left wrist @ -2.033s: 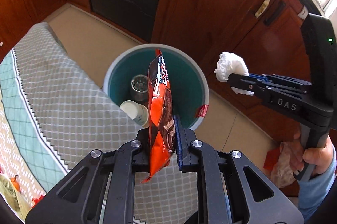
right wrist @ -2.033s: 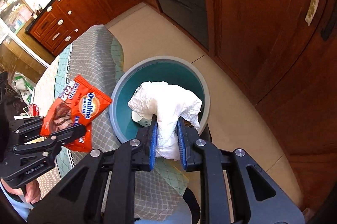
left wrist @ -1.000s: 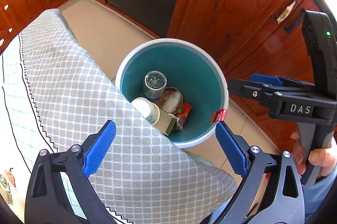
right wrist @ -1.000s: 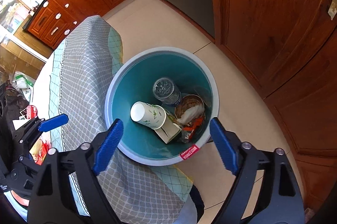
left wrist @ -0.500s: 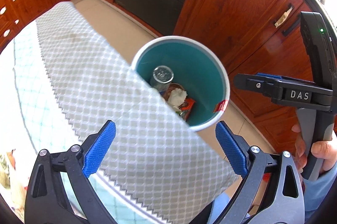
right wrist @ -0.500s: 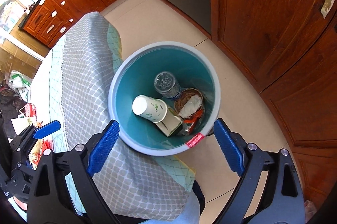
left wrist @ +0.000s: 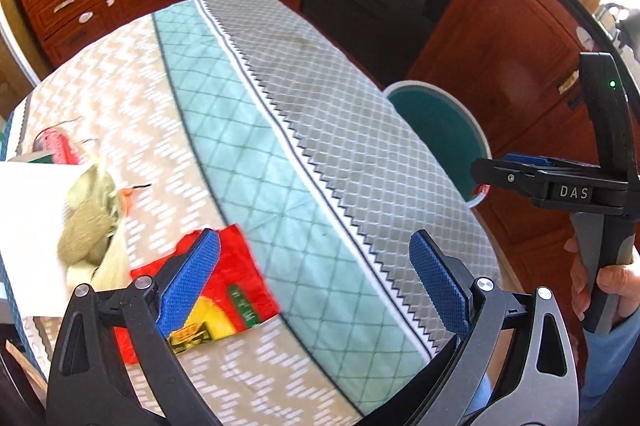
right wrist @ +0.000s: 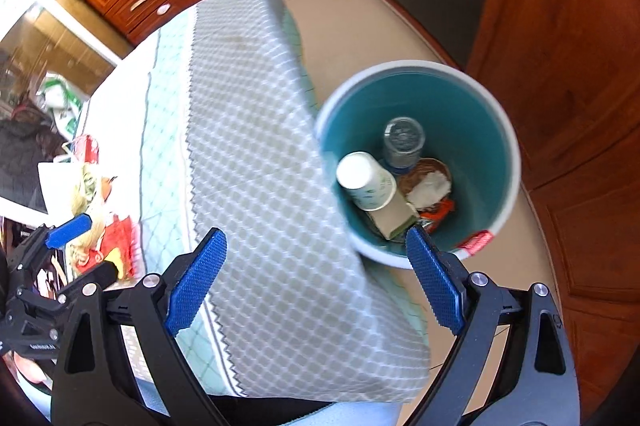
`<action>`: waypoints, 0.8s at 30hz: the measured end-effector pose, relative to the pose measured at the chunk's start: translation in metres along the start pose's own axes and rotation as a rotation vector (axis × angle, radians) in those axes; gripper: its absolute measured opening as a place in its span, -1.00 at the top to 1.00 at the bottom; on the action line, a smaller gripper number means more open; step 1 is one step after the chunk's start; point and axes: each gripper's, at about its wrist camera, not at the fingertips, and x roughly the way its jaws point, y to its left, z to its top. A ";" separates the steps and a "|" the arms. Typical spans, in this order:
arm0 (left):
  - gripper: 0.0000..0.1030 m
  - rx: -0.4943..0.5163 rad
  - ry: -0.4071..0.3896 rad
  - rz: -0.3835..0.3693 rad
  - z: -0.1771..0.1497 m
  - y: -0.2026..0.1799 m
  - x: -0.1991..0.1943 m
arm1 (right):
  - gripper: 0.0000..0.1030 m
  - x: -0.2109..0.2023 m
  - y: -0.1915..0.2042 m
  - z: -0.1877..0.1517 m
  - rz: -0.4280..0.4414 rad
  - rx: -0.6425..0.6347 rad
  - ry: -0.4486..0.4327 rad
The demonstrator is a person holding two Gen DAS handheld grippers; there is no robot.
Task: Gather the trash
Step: 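Grasp the green corn husk with the left tool while the right tool reaches the red-yellow bag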
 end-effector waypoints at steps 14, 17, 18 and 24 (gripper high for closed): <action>-0.86 -0.194 -0.025 0.160 -0.056 0.126 -0.038 | -0.69 0.031 0.103 -0.020 0.029 -0.171 0.081; -0.86 -0.198 -0.018 0.173 -0.064 0.134 -0.038 | -0.69 0.039 0.120 -0.028 0.035 -0.194 0.106; -0.86 -0.198 -0.019 0.170 -0.066 0.137 -0.038 | -0.69 0.042 0.126 -0.032 0.040 -0.202 0.118; -0.86 -0.201 -0.017 0.162 -0.072 0.146 -0.034 | -0.69 0.062 0.155 -0.047 0.056 -0.257 0.184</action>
